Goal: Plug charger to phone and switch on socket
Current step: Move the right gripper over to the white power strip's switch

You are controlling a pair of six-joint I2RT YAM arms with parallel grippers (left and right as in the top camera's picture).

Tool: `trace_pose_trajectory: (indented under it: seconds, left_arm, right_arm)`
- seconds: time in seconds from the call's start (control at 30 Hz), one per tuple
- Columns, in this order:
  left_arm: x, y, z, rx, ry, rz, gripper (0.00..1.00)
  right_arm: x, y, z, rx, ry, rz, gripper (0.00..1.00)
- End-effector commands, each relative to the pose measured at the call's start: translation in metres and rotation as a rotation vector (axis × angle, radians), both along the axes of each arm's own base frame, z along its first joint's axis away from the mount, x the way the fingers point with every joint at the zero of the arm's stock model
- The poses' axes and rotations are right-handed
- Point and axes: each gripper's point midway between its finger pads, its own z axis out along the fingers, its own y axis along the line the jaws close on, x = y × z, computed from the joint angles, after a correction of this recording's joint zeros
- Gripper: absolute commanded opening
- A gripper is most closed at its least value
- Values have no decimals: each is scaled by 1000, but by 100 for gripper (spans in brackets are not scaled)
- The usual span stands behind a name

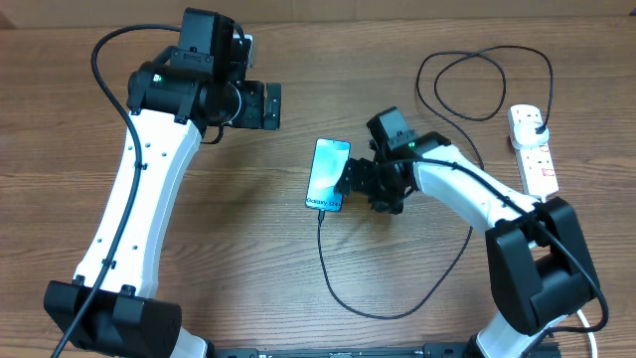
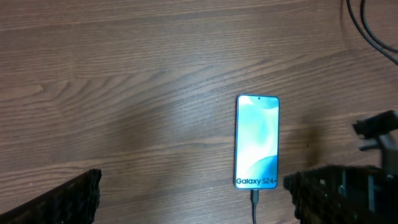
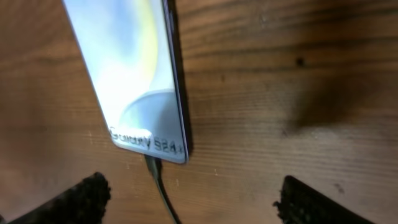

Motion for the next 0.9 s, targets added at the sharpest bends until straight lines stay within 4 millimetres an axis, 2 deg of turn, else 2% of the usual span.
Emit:
trace_pose_trajectory:
  seconds: [0.0, 0.2, 0.33, 0.4, 0.57, 0.7, 0.87]
  left_arm:
    - [1, 3, 8, -5, -18, 20, 100]
    - [1, 3, 8, -5, -18, 20, 100]
    - [1, 3, 8, -5, -18, 20, 100]
    - [1, 3, 8, -5, -18, 20, 100]
    - [1, 3, 8, -5, -18, 20, 100]
    - [1, 3, 8, -5, -18, 20, 100]
    - [1, 3, 8, -5, -18, 20, 100]
  right_arm:
    - [18, -1, 30, -44, -71, 69, 91]
    - [31, -39, 78, -279, -113, 36, 100]
    - [40, -77, 103, -453, -154, -10, 100]
    - [44, -91, 105, -468, -144, -43, 100]
    - [52, -141, 104, -484, -96, -169, 100]
    - [57, -187, 104, -492, -59, -291, 100]
    - [50, -250, 104, -536, -4, -443, 100]
